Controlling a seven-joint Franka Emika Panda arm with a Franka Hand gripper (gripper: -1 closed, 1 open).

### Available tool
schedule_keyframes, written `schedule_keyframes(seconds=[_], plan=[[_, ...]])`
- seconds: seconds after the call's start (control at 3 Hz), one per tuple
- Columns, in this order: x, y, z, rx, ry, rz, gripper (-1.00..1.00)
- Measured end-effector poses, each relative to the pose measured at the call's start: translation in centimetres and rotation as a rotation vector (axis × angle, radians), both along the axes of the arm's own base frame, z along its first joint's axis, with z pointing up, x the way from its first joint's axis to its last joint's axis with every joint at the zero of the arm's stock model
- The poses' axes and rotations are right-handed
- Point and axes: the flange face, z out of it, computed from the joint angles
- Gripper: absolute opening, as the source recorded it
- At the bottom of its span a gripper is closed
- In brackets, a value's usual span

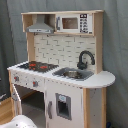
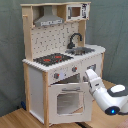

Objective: Play with the kitchen

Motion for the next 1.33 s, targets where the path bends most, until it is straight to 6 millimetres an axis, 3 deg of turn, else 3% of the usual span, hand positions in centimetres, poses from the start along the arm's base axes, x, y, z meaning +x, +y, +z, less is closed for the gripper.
schedule_keyframes(seconds=[0.67, 1.33], plan=[[-0.9, -0.6, 4.6, -0.083, 0.058, -0.050, 1.00], [-0.6, -2.6, 6.9, -0.156, 0.187, -0.103, 1.00]])
